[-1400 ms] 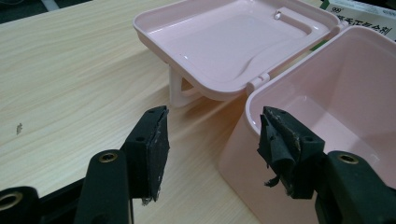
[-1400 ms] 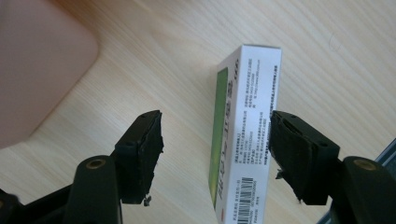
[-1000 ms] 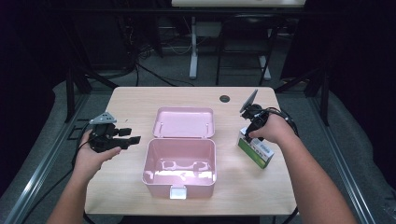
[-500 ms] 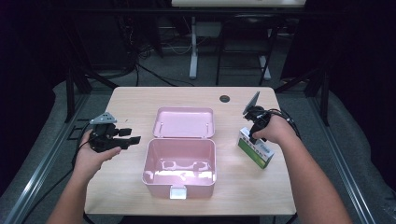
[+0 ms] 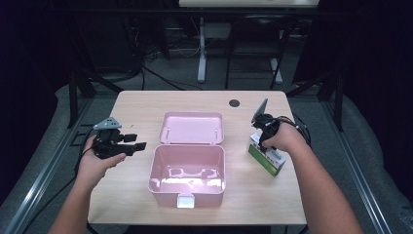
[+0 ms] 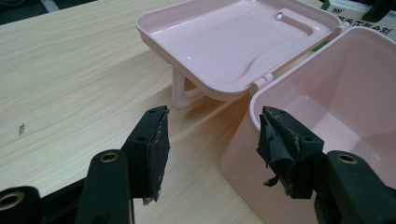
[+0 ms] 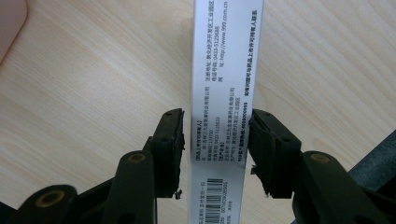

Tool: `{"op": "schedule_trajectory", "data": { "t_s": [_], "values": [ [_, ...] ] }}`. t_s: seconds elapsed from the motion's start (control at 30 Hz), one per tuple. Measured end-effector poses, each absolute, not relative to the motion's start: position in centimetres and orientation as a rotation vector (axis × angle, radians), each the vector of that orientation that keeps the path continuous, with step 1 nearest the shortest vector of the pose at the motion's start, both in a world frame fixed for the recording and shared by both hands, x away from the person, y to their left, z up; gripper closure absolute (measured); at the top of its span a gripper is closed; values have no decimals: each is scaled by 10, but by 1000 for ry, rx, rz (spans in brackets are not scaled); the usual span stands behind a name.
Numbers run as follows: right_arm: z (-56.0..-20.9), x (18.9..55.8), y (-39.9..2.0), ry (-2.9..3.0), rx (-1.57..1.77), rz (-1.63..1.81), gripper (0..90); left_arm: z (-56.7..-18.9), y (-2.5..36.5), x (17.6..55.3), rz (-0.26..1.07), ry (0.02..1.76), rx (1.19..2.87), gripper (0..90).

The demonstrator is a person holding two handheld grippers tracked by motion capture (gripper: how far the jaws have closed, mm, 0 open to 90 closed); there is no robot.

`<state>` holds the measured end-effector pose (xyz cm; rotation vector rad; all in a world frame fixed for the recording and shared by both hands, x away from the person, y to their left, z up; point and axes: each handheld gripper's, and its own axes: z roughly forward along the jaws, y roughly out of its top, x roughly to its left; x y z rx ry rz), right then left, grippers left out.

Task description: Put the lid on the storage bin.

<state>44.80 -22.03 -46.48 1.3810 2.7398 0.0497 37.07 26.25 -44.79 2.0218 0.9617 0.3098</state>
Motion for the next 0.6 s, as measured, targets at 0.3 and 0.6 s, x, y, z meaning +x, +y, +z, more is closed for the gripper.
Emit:
{"op": "schedule_trajectory", "data": {
  "t_s": [0.3, 0.6],
  "values": [
    [-473, 450, -222, 2755, 1399, 18, 562, -448, 263, 371, 305, 964, 2031, 427],
    [-481, 451, -225, 2753, 1429, 21, 591, -449, 264, 372, 296, 968, 2031, 427]
  ]
}}
